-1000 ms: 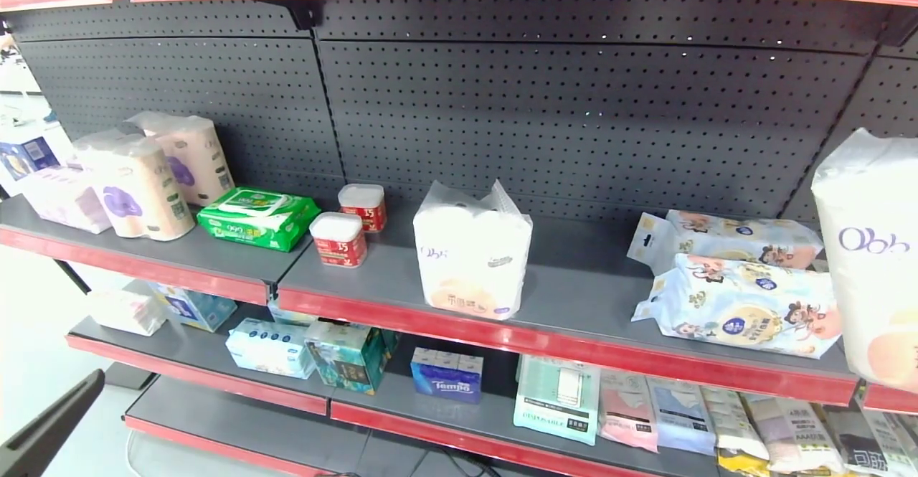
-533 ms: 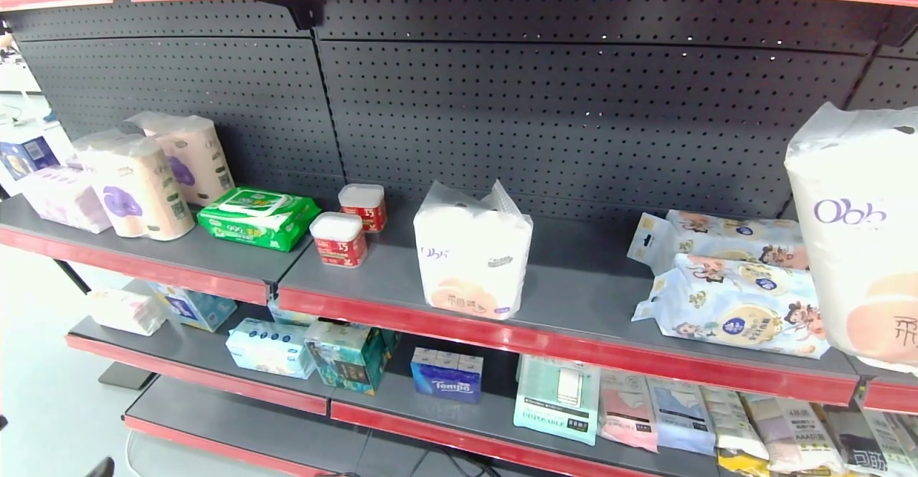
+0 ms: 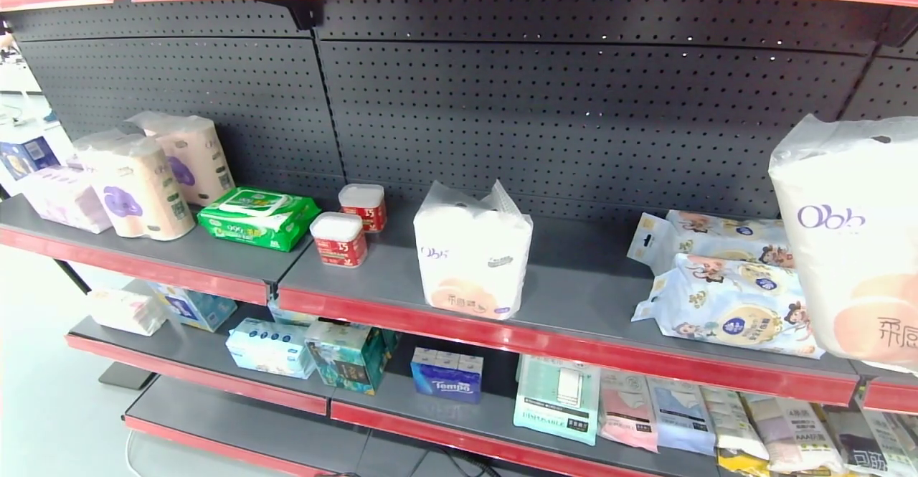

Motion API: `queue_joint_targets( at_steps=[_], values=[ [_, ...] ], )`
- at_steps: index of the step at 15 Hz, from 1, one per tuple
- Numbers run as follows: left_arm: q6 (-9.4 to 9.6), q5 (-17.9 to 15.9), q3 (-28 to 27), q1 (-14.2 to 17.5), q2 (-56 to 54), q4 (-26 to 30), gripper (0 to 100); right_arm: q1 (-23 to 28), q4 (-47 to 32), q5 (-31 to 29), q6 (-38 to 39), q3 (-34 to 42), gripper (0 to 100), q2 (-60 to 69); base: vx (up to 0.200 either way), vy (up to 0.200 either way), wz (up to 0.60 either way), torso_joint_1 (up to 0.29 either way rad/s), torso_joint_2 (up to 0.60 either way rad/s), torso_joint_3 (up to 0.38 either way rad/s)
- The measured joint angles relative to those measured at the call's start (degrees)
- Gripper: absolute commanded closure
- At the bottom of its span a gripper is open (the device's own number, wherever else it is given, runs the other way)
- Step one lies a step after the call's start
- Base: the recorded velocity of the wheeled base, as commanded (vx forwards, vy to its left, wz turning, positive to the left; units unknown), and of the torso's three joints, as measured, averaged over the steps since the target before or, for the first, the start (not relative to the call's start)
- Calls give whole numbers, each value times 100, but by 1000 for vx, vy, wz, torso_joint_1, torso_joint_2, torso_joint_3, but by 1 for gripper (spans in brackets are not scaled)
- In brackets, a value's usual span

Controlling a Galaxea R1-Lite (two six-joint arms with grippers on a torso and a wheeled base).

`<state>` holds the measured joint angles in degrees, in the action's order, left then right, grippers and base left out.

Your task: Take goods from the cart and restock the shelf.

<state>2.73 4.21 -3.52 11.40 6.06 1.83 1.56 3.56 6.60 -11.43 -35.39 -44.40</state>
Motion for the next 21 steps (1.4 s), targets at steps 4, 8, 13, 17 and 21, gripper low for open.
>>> queue_joint_targets(
  at_steps=[4,8,13,17,21],
  values=[
    [-128,-795,312,0,-77,-506,0,0,-6,-2,6,67,100,-15,0,0,0,0,0,0],
    [-294,-1397,347,-44,-66,-508,0,-66,-4,5,6,102,100,-59,0,0,0,0,0,0],
    [-197,-1091,352,-74,-72,-495,0,-79,-6,5,0,94,100,-94,0,0,0,0,0,0],
    [-456,-920,352,-217,30,-516,0,-79,-1,5,6,91,100,-89,0,0,0,0,0,0],
    [-208,-1072,352,-534,-37,-505,0,-82,-6,2,-11,100,100,-74,0,0,0,0,0,0]
  ],
)
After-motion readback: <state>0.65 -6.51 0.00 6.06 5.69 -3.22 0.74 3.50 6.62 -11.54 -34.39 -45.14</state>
